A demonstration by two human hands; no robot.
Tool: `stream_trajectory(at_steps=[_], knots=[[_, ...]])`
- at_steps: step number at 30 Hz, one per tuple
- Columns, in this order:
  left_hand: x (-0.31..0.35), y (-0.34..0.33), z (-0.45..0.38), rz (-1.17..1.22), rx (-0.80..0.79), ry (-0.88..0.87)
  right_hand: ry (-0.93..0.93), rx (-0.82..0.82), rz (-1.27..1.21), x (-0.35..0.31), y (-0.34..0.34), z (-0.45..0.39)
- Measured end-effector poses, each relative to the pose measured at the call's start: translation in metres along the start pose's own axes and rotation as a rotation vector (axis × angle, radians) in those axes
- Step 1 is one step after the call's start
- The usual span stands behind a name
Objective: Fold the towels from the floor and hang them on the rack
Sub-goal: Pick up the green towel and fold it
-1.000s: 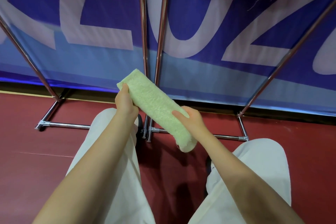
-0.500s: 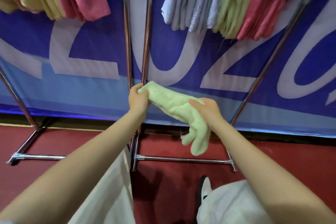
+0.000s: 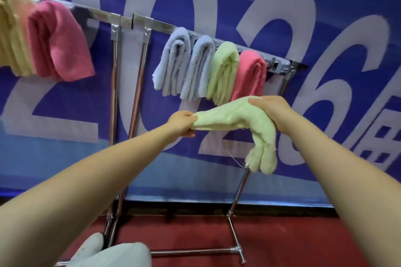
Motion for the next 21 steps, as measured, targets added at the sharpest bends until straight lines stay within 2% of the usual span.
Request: stream_trajectory(at_steps=[6, 10, 14, 18, 21], knots=[[0.043, -0.08, -0.011, -0.074, -0.148, 0.021, -0.04, 0.141, -0.055, -0.014, 0.064, -0.001], [0.054, -0.118, -0.019, -0.117, -0.157, 0.021, -0.037, 0.198, 0.029, -0.017, 0.092, -0.001], [0.055, -0.134, -0.02, -0.217, -0.095, -0.092, -0.016, 0.253, 0.051, -0.013, 0.098, -0.006], [0.073, -0.147, -0.018, -0.129, -0.072, -0.172, -0.012, 0.35, 0.017, -0.003, 0.096, -0.021], [0.093, -0.155, -0.016, -0.043, -0.116, -0.192, -0.032, 0.443, 0.019, 0.0, 0.097, -0.033]])
Point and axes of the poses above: each hand's wrist, its own z-axis away from the middle knuckle, its own y-axis out of the back of the hand, x = y × z, the point moved 4 cm from there along -z, towards the middle knuckle, and after that the axes turned 2 degrees about -z, right-handed, at the moved point
